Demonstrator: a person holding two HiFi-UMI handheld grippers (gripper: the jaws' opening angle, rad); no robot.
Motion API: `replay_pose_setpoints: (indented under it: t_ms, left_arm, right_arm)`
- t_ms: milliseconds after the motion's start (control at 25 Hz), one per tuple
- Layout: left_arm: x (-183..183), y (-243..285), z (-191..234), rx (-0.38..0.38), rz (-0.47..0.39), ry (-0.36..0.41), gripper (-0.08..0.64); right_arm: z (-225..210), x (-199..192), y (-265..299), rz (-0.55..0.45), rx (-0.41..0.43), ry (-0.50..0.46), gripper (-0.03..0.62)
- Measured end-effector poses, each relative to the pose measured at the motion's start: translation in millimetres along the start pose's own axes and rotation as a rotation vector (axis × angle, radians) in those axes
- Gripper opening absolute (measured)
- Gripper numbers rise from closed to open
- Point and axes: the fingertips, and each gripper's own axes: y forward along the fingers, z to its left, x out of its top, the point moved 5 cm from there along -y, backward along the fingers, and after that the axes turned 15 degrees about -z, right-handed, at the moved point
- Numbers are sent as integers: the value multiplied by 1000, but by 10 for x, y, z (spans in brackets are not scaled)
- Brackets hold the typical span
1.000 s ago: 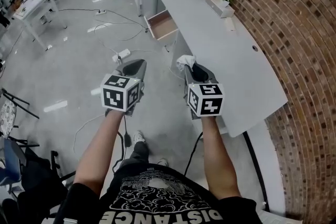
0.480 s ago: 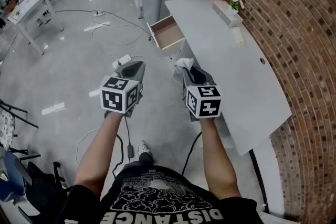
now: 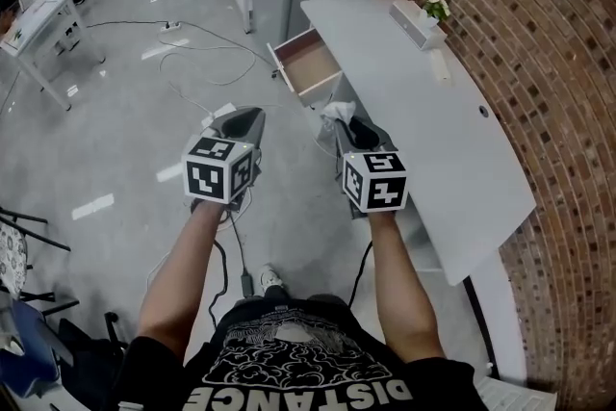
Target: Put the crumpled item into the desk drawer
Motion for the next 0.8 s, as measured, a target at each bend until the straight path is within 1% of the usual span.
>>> replay_pose_setpoints:
  t_ms: [440, 600, 800]
  left_arm:
    - [4, 51, 218, -14, 1, -3, -2]
    - [-15, 106, 246, -19, 6, 6, -2]
    - [23, 208, 322, -22, -8, 22, -2]
  right_arm:
    - [82, -14, 182, 2, -10, 5, 75]
    - [66, -43, 239, -2, -10, 7, 75]
    - [31, -51, 347, -18, -13, 8, 75]
